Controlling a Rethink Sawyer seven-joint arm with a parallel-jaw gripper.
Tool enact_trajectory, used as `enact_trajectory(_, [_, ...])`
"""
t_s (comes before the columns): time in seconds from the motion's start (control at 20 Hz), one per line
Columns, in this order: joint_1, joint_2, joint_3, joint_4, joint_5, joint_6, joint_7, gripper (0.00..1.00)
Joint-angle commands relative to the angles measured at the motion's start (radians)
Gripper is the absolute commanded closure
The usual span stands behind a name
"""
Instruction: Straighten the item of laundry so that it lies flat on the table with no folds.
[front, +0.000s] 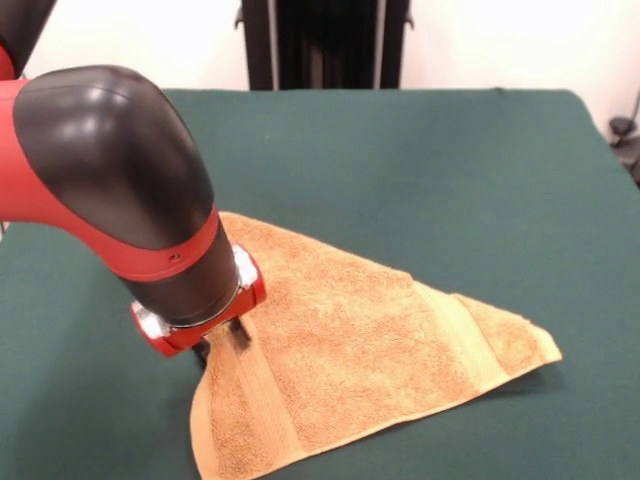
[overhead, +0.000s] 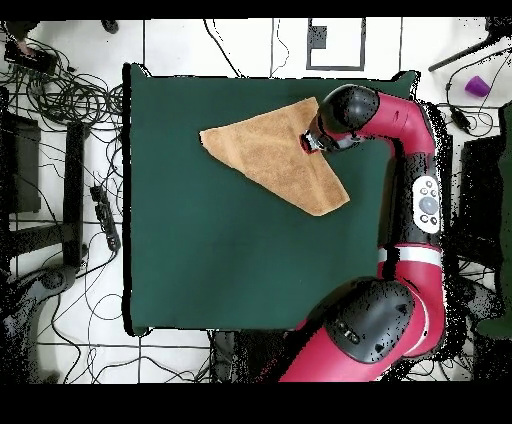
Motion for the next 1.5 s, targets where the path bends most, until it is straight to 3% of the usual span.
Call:
enact_trajectory(0.05, [0.025, 0.073, -0.017, -0.098, -0.128, -0.076, -0.361, 0.00])
enact_trajectory(0.35, [0.028, 0.100, 0.011, -0.169, -0.168, -0.071, -0.509, 0.00])
enact_trajectory(0.8, [0.054, 0.120, 0.034, -0.274, -0.186, 0.039, -0.547, 0.00])
enact_trajectory(1.1, [0.064, 0.135, 0.078, -0.335, -0.253, 0.002, -0.757, 0.00])
enact_trajectory(1.3, [0.061, 0.143, 0.142, -0.371, -0.305, -0.009, -0.966, 0.00])
enact_trajectory(1.5, [0.076, 0.139, 0.236, -0.435, -0.439, 0.121, -1.080, 0.00])
